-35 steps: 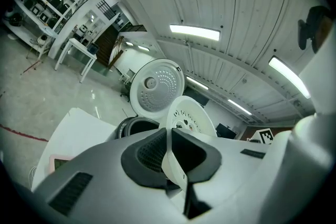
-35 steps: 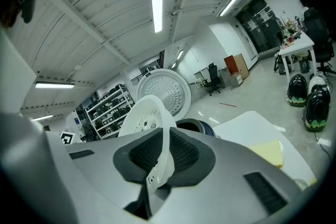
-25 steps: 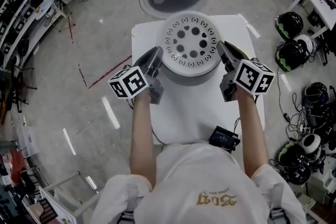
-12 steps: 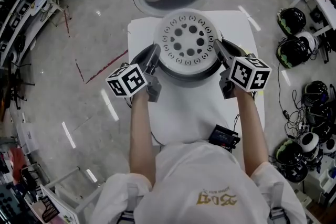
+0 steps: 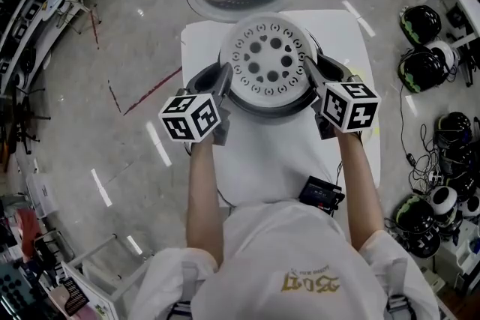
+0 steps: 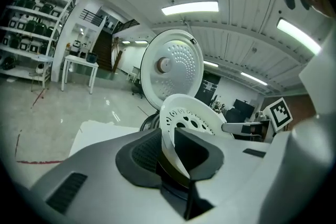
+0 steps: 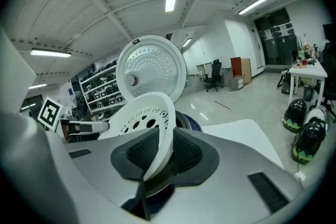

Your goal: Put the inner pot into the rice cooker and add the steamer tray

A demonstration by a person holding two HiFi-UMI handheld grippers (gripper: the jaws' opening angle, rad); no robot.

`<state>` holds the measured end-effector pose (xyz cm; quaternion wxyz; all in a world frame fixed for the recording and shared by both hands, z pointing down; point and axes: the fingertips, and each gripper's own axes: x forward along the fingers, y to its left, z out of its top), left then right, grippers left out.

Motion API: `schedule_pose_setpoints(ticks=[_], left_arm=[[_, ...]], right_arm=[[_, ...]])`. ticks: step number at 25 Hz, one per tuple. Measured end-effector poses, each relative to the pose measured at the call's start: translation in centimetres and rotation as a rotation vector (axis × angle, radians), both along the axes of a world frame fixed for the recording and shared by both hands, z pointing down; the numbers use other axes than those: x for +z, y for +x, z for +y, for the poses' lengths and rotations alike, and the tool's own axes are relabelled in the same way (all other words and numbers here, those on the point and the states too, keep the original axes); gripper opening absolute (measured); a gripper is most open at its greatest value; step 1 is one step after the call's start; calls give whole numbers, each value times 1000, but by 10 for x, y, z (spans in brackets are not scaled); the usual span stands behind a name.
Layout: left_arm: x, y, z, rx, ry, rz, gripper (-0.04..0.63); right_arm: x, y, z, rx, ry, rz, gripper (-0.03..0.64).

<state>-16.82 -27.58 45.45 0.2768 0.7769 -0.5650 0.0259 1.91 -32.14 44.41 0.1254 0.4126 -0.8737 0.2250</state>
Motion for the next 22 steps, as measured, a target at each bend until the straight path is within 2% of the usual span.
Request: schedule_pose_setpoints(ticks=[6,16,22], left_arm=[[13,7,-5,44,-35,-162,142],[15,10,-6,55,-35,-207,164],[17,14,-6,72,-37,-317,202]], right_arm=[[10,-4,-4,-17,21,110,125],[14,-7,-6,-31,92,238,146],[15,-9,-4,-43,117,300,161]])
